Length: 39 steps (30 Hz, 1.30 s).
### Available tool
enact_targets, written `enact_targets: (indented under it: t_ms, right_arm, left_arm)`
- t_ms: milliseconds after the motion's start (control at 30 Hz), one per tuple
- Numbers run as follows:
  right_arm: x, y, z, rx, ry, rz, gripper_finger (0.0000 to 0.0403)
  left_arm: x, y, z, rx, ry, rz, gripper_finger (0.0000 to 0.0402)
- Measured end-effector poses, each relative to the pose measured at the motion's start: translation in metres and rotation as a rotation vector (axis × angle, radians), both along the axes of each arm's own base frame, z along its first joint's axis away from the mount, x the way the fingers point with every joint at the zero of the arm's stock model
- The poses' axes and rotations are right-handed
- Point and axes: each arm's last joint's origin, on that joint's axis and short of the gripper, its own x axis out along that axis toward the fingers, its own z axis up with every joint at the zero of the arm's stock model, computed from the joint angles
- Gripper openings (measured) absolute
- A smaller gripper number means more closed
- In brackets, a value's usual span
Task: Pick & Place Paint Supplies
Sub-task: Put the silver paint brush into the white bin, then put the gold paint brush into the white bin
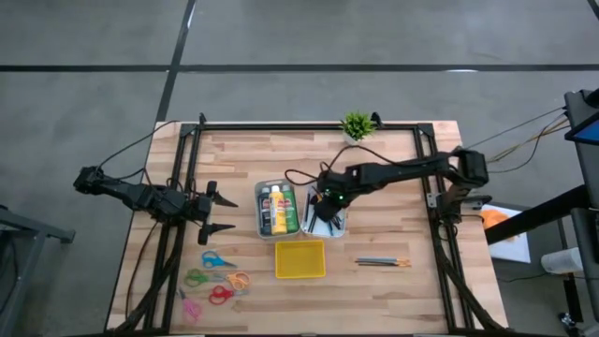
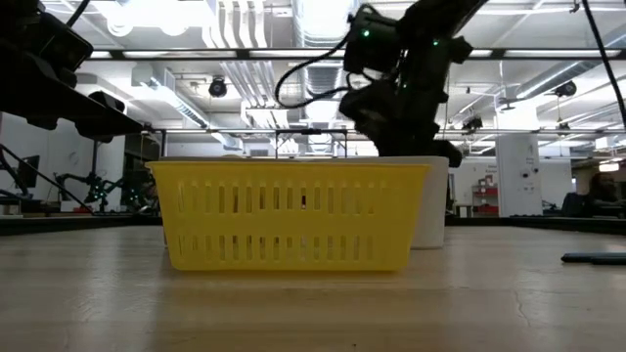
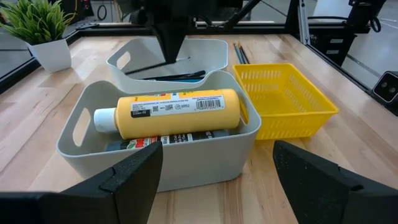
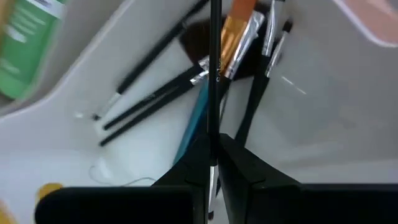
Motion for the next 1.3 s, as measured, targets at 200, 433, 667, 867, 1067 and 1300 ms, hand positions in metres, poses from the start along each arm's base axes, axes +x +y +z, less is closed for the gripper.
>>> enact_targets:
  t_ms: [200,433,667,867,1067,1300]
  right_arm:
    - [0.011,-0.001,-0.01,0.002,0.026,0.009,0.0018]
    - [0.011,-0.001,-0.011,0.008,0.026,-0.008,0.0056]
    - [0.01,-0.001,-0.012,0.01,0.03,-0.01,0.0087]
    - [0.011,-0.002,-0.007,-0.01,0.014,0.038,0.0088]
    - [0.008,-0.002,0.014,-0.09,-0.047,0.166,0.0089]
    - [-0.009,-0.004,0.048,-0.238,-0.12,0.213,0.0089]
  left_arm:
    - [0.0,0.0,0.0,0.0,0.0,0.0,0.0306]
    - [0.0,0.0,0.0,0.0,0.0,0.0,0.0306]
    - [0.0,0.0,0.0,0.0,0.0,0.0,0.0306]
    - [0.0,0.0,0.0,0.0,0.0,0.0,0.0306]
    - [0.0,0.0,0.0,0.0,0.0,0.0,0.0306]
    - [0.0,0.0,0.0,0.0,0.0,0.0,0.0306]
